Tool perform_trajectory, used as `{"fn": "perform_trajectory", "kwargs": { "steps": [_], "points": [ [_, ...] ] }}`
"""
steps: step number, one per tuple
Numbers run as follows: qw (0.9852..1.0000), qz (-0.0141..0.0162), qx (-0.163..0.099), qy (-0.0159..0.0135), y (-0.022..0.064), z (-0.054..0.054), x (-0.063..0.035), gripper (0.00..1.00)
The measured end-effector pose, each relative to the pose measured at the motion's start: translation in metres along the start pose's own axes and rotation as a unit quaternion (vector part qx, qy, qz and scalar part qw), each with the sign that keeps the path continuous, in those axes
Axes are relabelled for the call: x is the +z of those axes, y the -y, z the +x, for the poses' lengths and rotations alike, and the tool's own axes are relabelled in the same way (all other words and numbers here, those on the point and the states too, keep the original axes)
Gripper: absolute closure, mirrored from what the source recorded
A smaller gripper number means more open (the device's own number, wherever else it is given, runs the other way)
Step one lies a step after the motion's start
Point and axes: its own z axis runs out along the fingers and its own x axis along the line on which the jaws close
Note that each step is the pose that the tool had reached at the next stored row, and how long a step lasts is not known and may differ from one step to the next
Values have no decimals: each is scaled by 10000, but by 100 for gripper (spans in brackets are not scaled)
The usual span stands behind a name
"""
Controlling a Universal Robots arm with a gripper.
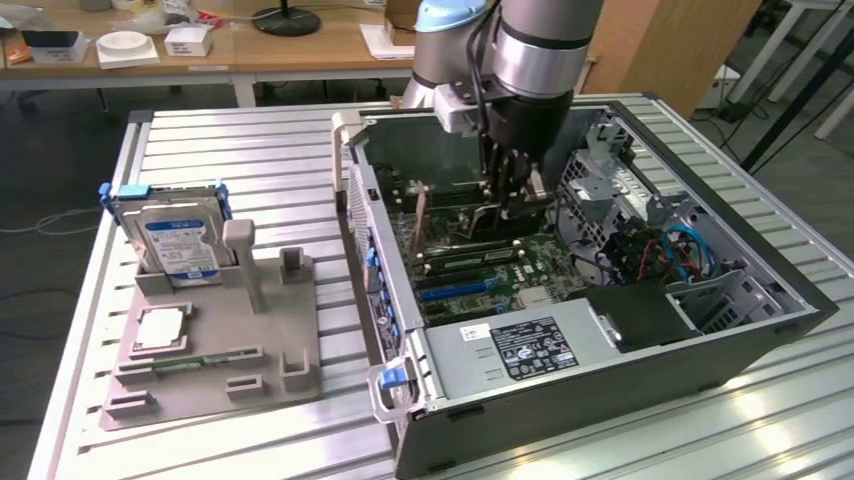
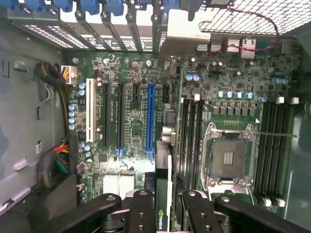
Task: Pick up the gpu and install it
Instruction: 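Insert the gpu into the slot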
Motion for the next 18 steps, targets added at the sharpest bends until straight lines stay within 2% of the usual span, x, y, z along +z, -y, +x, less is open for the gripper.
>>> {"fn": "perform_trajectory", "kwargs": {
  "steps": [5, 13, 15, 18],
  "points": [
    [10000, -1, -15, -6, -6, 34, 86, 74],
    [10000, 0, -25, -6, -37, 169, 219, 74],
    [10000, 9, -22, -9, -69, 178, 248, 74],
    [10000, 40, 15, -23, -116, 177, 289, 74]
  ]
}}
